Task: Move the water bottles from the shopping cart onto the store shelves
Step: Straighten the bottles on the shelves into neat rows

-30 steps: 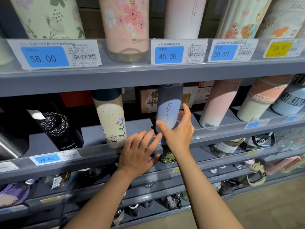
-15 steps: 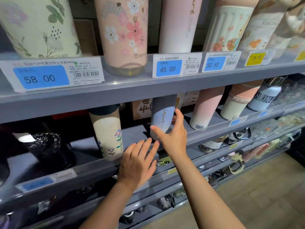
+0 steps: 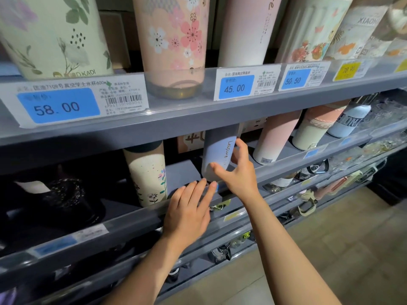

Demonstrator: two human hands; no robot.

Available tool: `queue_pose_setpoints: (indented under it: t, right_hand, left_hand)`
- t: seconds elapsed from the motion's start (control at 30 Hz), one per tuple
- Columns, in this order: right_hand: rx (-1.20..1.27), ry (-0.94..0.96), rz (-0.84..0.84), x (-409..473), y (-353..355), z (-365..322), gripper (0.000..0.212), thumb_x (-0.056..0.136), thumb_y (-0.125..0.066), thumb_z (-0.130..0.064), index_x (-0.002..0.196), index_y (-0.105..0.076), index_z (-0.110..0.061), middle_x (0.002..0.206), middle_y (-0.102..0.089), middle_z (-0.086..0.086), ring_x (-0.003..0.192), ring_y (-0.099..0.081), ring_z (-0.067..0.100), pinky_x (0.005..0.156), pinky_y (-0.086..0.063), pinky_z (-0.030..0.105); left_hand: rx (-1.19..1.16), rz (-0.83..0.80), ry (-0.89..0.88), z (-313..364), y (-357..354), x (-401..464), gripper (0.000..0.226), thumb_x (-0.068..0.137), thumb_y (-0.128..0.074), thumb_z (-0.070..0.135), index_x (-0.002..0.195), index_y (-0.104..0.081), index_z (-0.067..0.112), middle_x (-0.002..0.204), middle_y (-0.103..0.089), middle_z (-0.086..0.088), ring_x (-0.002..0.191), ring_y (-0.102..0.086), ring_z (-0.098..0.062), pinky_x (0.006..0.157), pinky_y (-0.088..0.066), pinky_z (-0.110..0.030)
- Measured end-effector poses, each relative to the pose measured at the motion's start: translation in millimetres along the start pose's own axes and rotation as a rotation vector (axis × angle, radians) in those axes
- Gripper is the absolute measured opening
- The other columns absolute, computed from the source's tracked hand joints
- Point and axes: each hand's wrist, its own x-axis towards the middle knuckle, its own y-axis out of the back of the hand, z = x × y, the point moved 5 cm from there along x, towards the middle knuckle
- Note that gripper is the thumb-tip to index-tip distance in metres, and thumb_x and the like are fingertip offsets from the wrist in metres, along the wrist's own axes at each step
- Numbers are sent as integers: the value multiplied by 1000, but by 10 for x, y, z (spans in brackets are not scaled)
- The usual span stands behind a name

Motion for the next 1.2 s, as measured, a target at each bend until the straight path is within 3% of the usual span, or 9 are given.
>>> queue_pose_setpoints:
  t: [0.1,0.23,0.4,0.5,0.6,0.73,1.0,1.1,1.2]
  right_hand:
    - [-21,12,-15,12,-5,12,74,78,-77,-33,137,-32,-29,127,-57,-9,115,-55,9,95,-49,40]
    - [-3,45,-48,0,3,28,76,80,-75,-38,141,-29,-32,130,-54,-14,115,-51,1,97,-47,36]
    - [53,141,-106,-44,176,185,87,78,-74,-46,148,-24,-31,143,-43,-13,129,-41,0,102,-37,21]
    - [46,235,-13,-64,452,376,77,81,-71,-49,145,-34,-26,141,-45,-10,128,-41,3,102,-30,8]
    - [28,363,156,38,885,582,56,84,-63,-45,134,-44,-26,126,-47,-14,114,-47,7,97,-37,17]
    - [106,290,265,341,1438,935,64,81,-64,-42,137,-40,-25,133,-47,-5,122,-47,19,102,-42,40]
    - [150,231,-85,816,1384,1016,89,79,-75,-35,149,-22,-21,152,-33,2,138,-34,21,111,-34,42]
    - [232,164,-188,917,1274,977,70,74,-68,-35,131,-29,-24,127,-51,7,114,-52,27,90,-49,45]
    - [265,149,-202,944,1237,966,53,76,-70,-25,114,-32,-26,110,-52,5,97,-55,26,75,-51,43]
  left_hand:
    - [-11,-20,7,0,6,16,62,79,-66,27,139,-53,13,131,-60,-12,116,-51,-27,97,-36,-41]
    - [71,-40,34,12,22,7,61,80,-63,27,140,-53,16,131,-60,-11,117,-52,-28,102,-35,-42]
    - [117,-57,132,116,81,7,65,82,-57,38,143,-43,20,141,-50,-9,126,-47,-28,109,-29,-48]
    - [106,3,146,454,64,169,63,82,-54,37,142,-41,22,146,-40,-7,133,-40,-26,112,-23,-52]
    - [80,5,137,930,-125,566,66,77,-53,33,141,-41,23,148,-37,-6,136,-37,-25,115,-21,-51]
    - [112,-136,293,1263,-538,938,72,80,-52,39,148,-34,23,153,-35,-7,140,-33,-25,116,-19,-53]
    - [249,-156,361,1354,-635,908,75,83,-61,43,149,-33,25,154,-36,-6,143,-31,-25,119,-11,-51]
    - [321,-137,400,1347,-598,846,72,83,-58,45,149,-35,25,152,-40,-6,141,-34,-26,115,-22,-56]
    - [278,-69,399,1327,-577,829,64,86,-54,44,146,-40,25,149,-44,-5,140,-35,-23,115,-21,-56]
